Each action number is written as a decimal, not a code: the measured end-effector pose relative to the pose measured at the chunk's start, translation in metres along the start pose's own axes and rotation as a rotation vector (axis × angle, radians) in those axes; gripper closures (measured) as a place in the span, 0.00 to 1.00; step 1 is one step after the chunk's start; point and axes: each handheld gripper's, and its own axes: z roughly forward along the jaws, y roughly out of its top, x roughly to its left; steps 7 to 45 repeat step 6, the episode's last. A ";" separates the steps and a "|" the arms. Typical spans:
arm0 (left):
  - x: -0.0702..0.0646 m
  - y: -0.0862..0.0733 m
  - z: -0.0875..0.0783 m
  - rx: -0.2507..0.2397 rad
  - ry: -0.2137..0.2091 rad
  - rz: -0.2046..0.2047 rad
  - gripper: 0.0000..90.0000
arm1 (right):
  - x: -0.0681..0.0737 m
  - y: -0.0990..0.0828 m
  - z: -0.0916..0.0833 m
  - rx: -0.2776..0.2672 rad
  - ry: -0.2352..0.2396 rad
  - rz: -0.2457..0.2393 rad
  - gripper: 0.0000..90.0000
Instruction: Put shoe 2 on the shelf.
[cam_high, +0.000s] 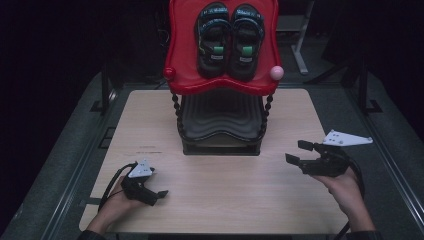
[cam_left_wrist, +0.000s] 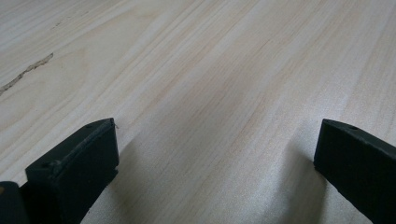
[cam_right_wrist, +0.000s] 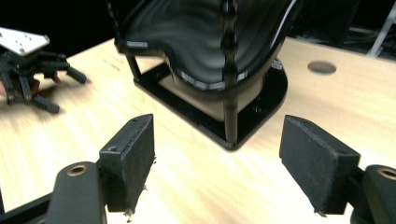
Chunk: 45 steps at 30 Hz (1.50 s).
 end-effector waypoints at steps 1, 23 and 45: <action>0.000 0.000 0.000 0.000 0.000 0.000 0.00 | 0.000 -0.004 0.000 0.004 0.001 0.006 0.29; 0.000 0.000 0.000 0.000 0.000 -0.001 0.00 | 0.001 -0.023 0.001 0.038 -0.002 0.022 0.28; 0.000 0.000 0.000 0.000 0.000 -0.001 0.00 | 0.001 -0.023 0.001 0.038 -0.002 0.022 0.28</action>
